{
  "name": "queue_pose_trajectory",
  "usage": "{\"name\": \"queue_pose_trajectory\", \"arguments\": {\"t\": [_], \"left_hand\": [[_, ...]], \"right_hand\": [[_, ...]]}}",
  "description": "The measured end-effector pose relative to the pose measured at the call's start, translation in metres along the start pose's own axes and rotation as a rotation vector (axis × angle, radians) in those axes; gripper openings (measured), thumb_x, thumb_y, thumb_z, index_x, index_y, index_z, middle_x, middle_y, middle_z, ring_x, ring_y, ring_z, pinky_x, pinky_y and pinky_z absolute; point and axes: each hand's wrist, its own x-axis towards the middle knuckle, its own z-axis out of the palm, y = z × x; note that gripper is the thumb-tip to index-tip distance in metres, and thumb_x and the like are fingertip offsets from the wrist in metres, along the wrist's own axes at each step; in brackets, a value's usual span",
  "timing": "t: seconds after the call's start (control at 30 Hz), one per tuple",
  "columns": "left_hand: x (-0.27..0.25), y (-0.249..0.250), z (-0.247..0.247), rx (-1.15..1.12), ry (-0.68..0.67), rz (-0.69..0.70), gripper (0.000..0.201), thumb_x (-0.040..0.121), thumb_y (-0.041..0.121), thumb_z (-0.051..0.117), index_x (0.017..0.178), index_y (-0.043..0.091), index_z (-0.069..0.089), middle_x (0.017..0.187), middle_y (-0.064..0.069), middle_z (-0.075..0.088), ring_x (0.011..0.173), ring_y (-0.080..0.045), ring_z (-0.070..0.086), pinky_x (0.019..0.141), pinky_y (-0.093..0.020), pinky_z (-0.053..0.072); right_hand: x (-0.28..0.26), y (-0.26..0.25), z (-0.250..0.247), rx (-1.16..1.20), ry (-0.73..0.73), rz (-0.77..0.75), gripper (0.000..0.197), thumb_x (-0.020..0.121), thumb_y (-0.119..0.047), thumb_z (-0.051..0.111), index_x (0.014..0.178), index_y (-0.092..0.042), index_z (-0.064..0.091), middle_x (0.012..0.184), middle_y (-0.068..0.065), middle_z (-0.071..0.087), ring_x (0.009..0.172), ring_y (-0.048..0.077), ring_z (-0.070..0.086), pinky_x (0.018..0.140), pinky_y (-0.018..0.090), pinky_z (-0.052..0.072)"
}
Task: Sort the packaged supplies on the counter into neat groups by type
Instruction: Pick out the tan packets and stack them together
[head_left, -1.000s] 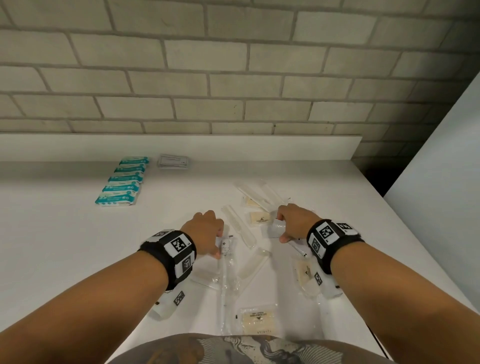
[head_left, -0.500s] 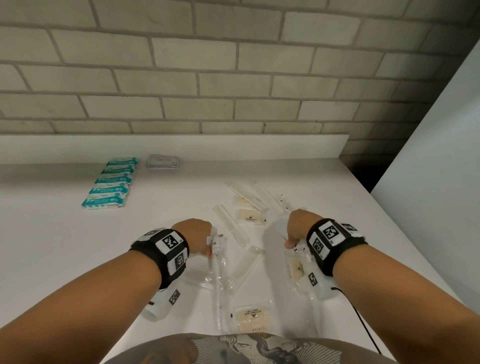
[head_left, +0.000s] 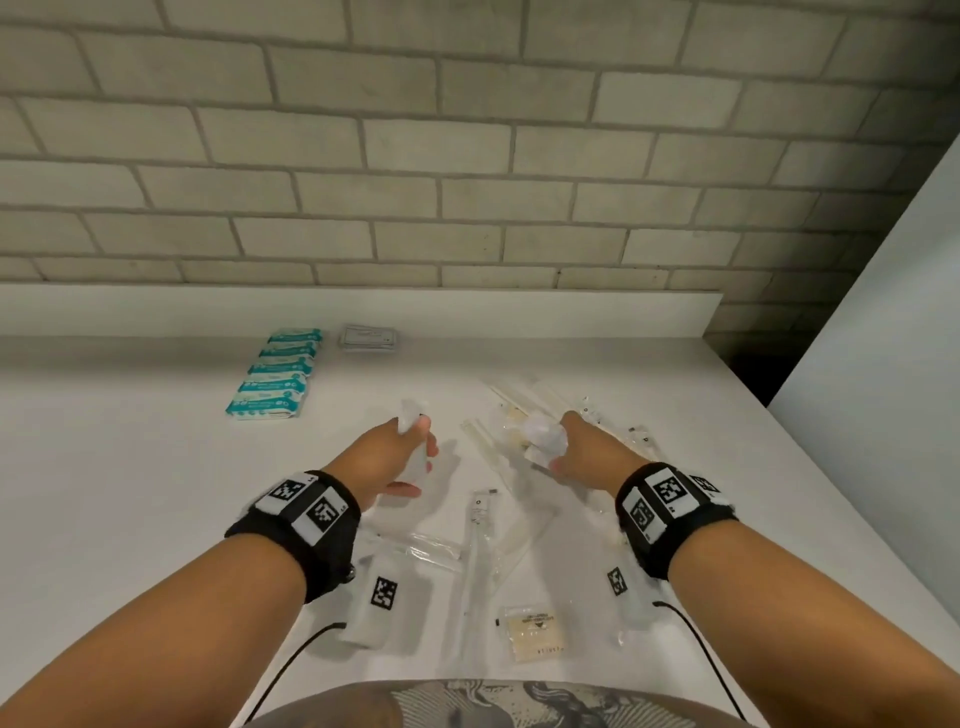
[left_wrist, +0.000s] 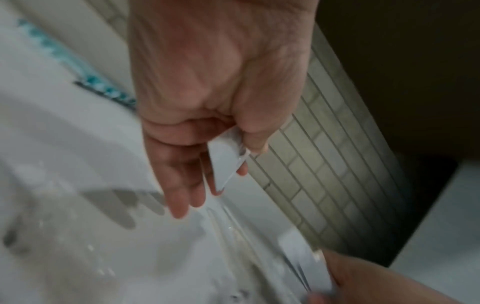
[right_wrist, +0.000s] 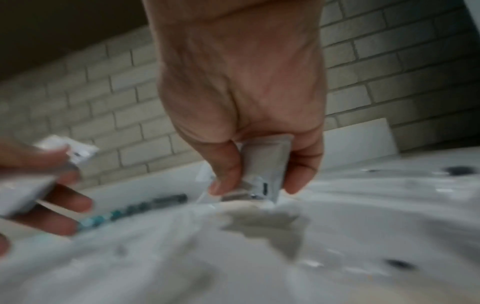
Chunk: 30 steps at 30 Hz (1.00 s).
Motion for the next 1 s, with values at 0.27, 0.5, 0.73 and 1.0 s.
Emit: {"name": "queue_pose_trajectory", "arguments": {"t": [0.27, 0.5, 0.73, 1.0], "left_hand": [[-0.033, 0.031, 0.007, -0.566, -0.302, 0.116, 0.059, 0.097, 0.058, 0.021, 0.125, 0.023, 0.058, 0.122, -0.010, 0.067, 0.106, -0.031, 0.066, 0.095, -0.053, 0.050], [-0.051, 0.030, -0.013, -0.636, -0.291, 0.166, 0.038, 0.100, 0.030, 0.043, 0.130, 0.011, 0.055, 0.118, -0.013, 0.067, 0.096, -0.027, 0.069, 0.091, -0.049, 0.053], [-0.057, 0.023, -0.038, -0.630, -0.127, 0.194, 0.016, 0.096, 0.013, 0.054, 0.108, 0.011, 0.064, 0.101, -0.013, 0.074, 0.092, -0.029, 0.071, 0.079, -0.037, 0.059], [-0.065, 0.020, -0.067, -0.573, -0.104, 0.227, 0.014, 0.096, 0.025, 0.054, 0.107, 0.019, 0.061, 0.082, 0.001, 0.071, 0.068, -0.010, 0.069, 0.052, -0.019, 0.049]], "right_hand": [[-0.040, -0.101, 0.009, 0.678, 0.109, -0.335, 0.021, 0.083, -0.021, 0.071, 0.098, -0.015, 0.058, 0.096, 0.004, 0.067, 0.085, 0.022, 0.064, 0.069, 0.034, 0.050], [-0.051, -0.123, 0.016, 0.731, 0.259, -0.325, 0.036, 0.072, -0.023, 0.083, 0.090, -0.014, 0.054, 0.075, -0.010, 0.058, 0.065, 0.008, 0.057, 0.055, 0.019, 0.041], [-0.052, -0.131, 0.020, 0.639, 0.341, -0.290, 0.028, 0.082, -0.031, 0.073, 0.080, -0.009, 0.056, 0.074, 0.007, 0.061, 0.065, 0.020, 0.056, 0.060, 0.033, 0.047], [-0.066, -0.164, 0.020, 1.158, 0.079, -0.393, 0.008, 0.097, -0.013, 0.054, 0.090, -0.009, 0.056, 0.078, 0.008, 0.063, 0.066, 0.022, 0.059, 0.060, 0.029, 0.050]]}}
